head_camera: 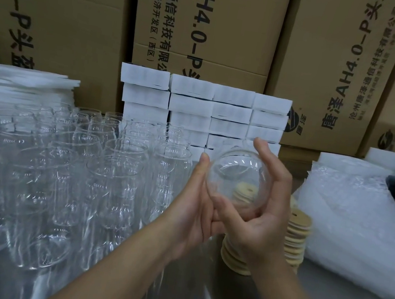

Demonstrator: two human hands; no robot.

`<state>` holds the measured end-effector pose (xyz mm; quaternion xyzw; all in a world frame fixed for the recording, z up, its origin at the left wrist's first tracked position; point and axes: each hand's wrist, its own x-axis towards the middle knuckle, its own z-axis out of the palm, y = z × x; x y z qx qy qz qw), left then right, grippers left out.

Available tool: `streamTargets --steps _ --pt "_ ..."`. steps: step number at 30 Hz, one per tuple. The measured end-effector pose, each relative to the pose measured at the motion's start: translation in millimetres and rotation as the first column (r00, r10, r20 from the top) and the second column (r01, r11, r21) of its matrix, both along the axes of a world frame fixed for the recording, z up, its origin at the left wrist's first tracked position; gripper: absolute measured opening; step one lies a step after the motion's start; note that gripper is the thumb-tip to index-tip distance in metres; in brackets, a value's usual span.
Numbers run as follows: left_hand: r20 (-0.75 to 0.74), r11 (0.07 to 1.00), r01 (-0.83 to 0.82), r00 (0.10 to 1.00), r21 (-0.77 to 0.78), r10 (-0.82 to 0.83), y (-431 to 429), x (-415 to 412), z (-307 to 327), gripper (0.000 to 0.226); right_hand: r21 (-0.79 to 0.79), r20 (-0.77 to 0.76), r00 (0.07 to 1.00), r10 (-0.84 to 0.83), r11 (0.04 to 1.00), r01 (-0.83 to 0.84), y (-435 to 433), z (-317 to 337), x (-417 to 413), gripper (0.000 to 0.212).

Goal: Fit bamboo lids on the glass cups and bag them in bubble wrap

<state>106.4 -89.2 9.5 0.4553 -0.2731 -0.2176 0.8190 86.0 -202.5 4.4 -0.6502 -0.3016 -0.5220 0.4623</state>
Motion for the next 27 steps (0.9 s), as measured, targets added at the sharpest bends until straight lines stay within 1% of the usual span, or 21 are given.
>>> streamTargets --steps 2,5,8,11,13,16,19,22,27 --pt "-0.004 0.999 0.036 0.999 -0.001 -0.036 -1.1 -1.5 -0.1 0.087 0.025 -0.05 0.998 0.032 0.999 -0.031 0.3 -1.0 0.3 0.072" --pt "-0.001 0.997 0.078 0.997 0.0 -0.078 -0.4 -4.2 0.6 0.084 0.064 -0.089 0.993 0.08 0.995 -0.074 -0.3 -0.2 0.4 0.072" --pt "0.028 0.995 0.058 0.998 0.076 -0.06 0.0 -4.2 0.7 0.077 0.1 -0.095 0.986 0.139 0.987 -0.129 -0.3 1.2 -1.3 0.068" --pt "0.08 0.984 0.032 0.996 0.174 -0.047 -1.3 -4.3 -0.9 0.077 0.136 -0.085 0.978 0.188 0.975 -0.176 -0.9 2.4 -1.7 0.06" --pt "0.082 0.978 0.037 0.995 0.208 -0.055 -2.0 -5.5 -1.0 0.081 0.144 -0.082 0.979 0.186 0.974 -0.173 -1.5 2.8 -1.5 0.058" --pt "0.069 0.973 0.056 0.995 0.226 -0.073 -2.0 -6.9 -0.2 0.09 0.157 -0.096 0.979 0.182 0.974 -0.166 -1.6 3.5 -2.0 0.062" --pt "0.062 0.974 0.068 0.995 0.218 -0.083 -2.0 -8.6 1.1 0.088 0.179 -0.097 0.979 0.182 0.97 -0.162 -0.8 4.3 -3.9 0.063" --pt "0.073 0.973 0.043 0.995 0.228 -0.062 -2.7 -8.9 0.3 0.085 0.211 -0.104 0.98 0.17 0.967 -0.145 0.2 4.8 -5.9 0.06" --pt "0.063 0.964 0.011 0.998 0.264 -0.028 -3.7 -6.4 -3.3 0.091 0.301 -0.153 0.967 0.202 0.942 -0.149 1.1 6.5 -9.2 0.054"
